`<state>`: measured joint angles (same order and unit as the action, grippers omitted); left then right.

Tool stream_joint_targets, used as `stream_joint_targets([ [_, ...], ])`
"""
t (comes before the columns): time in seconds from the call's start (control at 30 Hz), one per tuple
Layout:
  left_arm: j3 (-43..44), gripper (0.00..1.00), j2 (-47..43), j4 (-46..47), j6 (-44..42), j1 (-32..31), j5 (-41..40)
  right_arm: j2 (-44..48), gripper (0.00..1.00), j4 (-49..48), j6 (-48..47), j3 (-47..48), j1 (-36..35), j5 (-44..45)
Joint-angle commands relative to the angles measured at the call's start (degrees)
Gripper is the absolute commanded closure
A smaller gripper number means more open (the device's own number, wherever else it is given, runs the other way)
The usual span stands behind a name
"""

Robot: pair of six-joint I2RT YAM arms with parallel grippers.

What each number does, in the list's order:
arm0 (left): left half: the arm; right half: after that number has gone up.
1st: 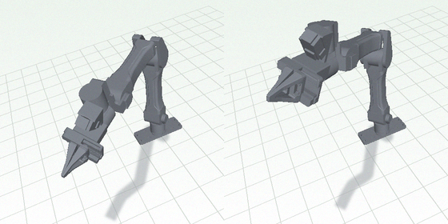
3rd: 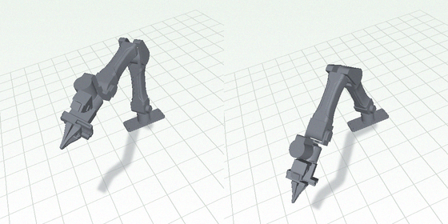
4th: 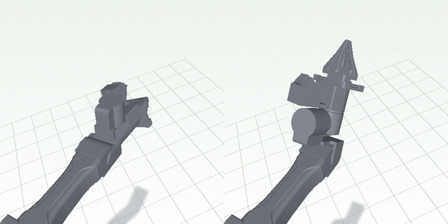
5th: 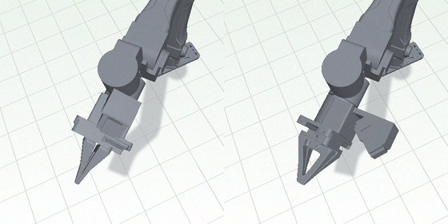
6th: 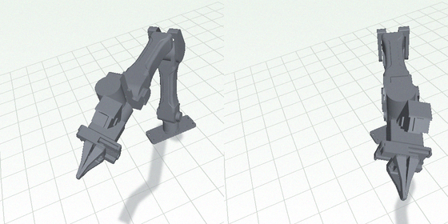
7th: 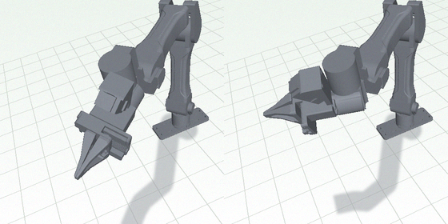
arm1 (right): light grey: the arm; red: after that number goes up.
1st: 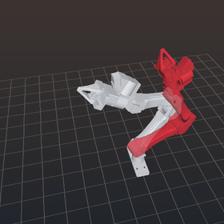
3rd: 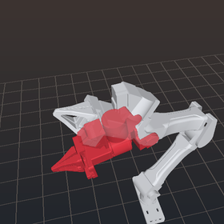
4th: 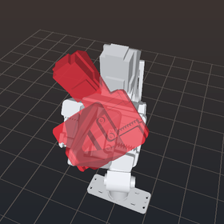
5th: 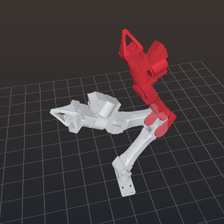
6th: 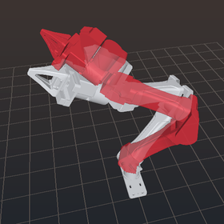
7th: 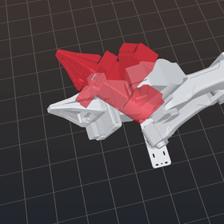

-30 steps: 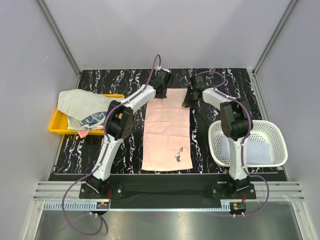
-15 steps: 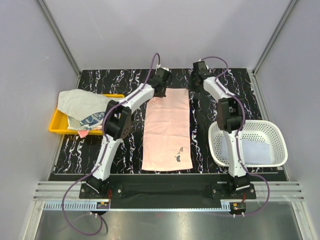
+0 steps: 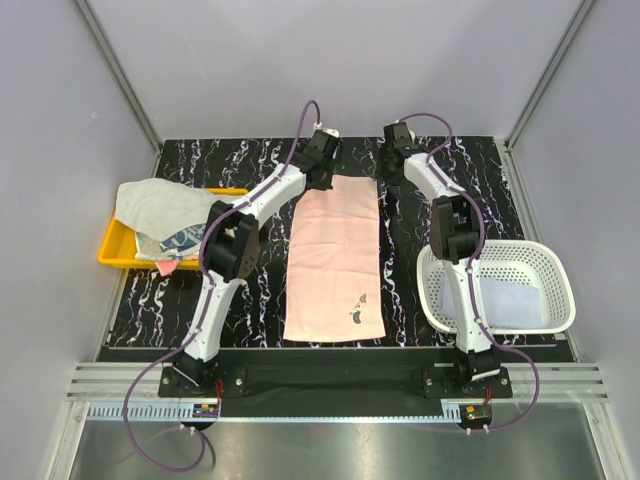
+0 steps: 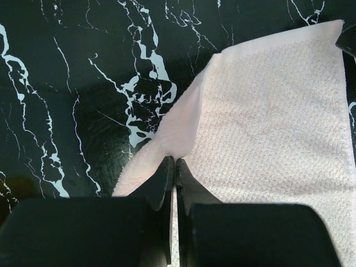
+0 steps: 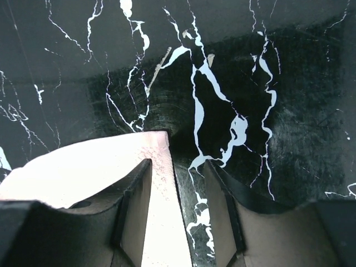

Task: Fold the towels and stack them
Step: Flatten out the crumpled towel

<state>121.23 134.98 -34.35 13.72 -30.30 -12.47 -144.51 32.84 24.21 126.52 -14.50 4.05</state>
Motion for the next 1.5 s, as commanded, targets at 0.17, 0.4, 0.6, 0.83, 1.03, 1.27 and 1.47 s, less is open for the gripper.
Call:
stream_joint_targets([
  [0.17, 0.1, 1.00, -2.6, 1.7, -0.6, 0.7, 1.5, -3.7, 0.51, 1.7, -2.9, 5.4, -2.4, 5.2],
  [0.4, 0.3, 1.00, -2.3, 1.8, -0.3, 0.9, 2.0, -6.3, 0.61, 6.1, -4.3, 9.0, -3.7, 11.0],
  [0.6, 0.3, 1.00, -2.2, 2.1, 0.1, 1.1, 2.6, -8.4, 0.61, 8.6, -6.8, 12.4, -5.4, 14.2],
  [0.83, 0.2, 1.00, -2.1, 2.4, 0.8, 1.7, 3.8, -9.3, 0.68, 9.3, -8.2, 13.3, -5.9, 14.7],
  [1.03, -0.9, 1.00, -2.8, 3.5, 1.4, 3.0, 5.2, -9.4, 0.85, 9.4, -8.8, 13.6, -6.4, 14.0],
  [1.27, -0.7, 1.00, -4.1, 5.0, 0.9, 5.0, 8.2, -5.1, 1.00, 5.5, -10.3, 11.1, -6.3, 16.2],
  [1.47, -0.7, 1.00, -7.2, 6.5, -0.3, 7.4, 10.5, 0.6, 1.00, 0.7, -11.6, 9.2, -6.2, 18.0],
])
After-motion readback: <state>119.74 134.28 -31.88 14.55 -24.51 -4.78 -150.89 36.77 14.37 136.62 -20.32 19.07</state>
